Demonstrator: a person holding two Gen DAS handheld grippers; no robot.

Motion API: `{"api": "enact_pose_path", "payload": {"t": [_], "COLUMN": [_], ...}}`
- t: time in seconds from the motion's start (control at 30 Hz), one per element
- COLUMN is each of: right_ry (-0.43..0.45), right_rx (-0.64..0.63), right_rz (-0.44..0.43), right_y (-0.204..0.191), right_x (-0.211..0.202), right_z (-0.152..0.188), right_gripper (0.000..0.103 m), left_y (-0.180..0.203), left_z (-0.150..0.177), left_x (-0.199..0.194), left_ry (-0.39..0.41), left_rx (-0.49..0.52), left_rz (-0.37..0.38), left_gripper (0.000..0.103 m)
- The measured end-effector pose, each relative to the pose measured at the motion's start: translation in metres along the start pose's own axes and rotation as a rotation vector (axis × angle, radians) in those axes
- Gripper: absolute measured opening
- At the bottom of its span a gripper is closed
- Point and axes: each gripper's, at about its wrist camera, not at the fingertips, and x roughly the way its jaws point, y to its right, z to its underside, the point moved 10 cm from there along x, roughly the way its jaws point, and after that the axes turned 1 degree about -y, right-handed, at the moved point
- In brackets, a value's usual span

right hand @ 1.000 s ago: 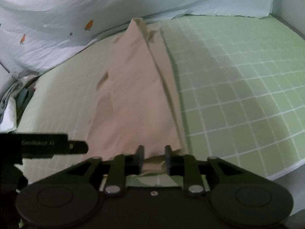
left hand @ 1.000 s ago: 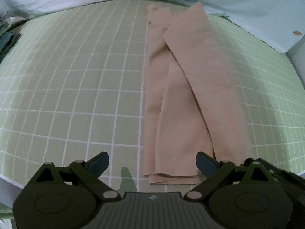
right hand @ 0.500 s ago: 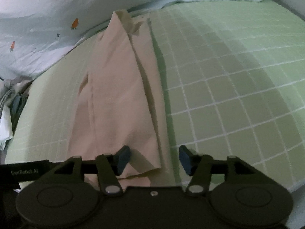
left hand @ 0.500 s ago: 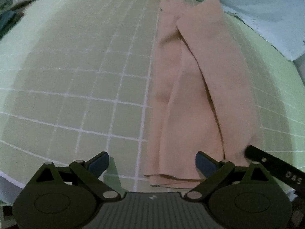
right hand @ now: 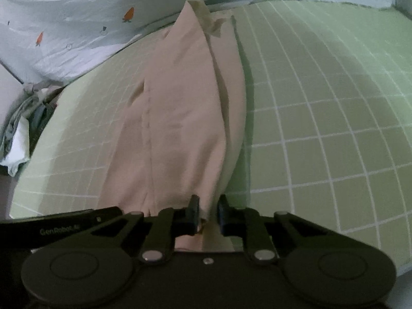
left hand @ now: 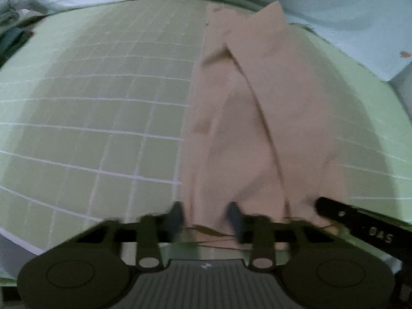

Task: Fold clothes
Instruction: 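Pinch the folded shirt end with the left gripper while the right gripper pinches beside it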

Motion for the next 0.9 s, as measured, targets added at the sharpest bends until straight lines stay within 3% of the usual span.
{"api": "enact_pose_path", "payload": {"t": [0.03, 0.17, 0.27, 0.37, 0.43, 0.53, 0.7, 0.9], "right_ry": [-0.007, -0.008, 0.003, 0.014, 0.022, 0.033, 0.104, 0.156], "right_rx": [-0.002, 0.024, 0.066, 0.108, 0.136, 0.179, 0.193, 0.225], "right_rz": [-0.003, -0.035, -0.078, -0.121, -0.15, -0.193, -0.241, -0.3], "right_y": [0.0, -0.003, -0.006, -0.009, -0.01, -0.012, -0.015, -0.007], "right_x": [-0.001, -0.018, -0.036, -0.053, -0.065, -0.083, -0.106, -0.106], "right_z": [0.001, -0.003, -0.012, -0.021, -0.027, -0.036, -0.064, -0.109], "right_gripper": [0.015, 0.014, 0.014, 0.014, 0.014, 0.014, 0.014, 0.014], "left_y": [0.003, -0.001, -0.005, -0.003, -0.004, -0.002, 0.017, 0.029], "left_z": [0.001, 0.012, 0.012, 0.005, -0.009, -0.03, -0.07, -0.12], "left_x": [0.001, -0.007, -0.041, -0.08, -0.082, -0.075, -0.095, -0.099], "left_ry": [-0.011, -0.108, -0.17, -0.129, -0.092, -0.071, 0.067, 0.168], "left_rx": [-0.004, -0.045, -0.096, -0.134, -0.144, -0.153, -0.106, -0.092], "left_rz": [0.018, 0.075, 0.167, 0.251, 0.27, 0.259, 0.276, 0.292], "left_gripper": [0.015, 0.013, 0.013, 0.013, 0.013, 0.013, 0.013, 0.013]}}
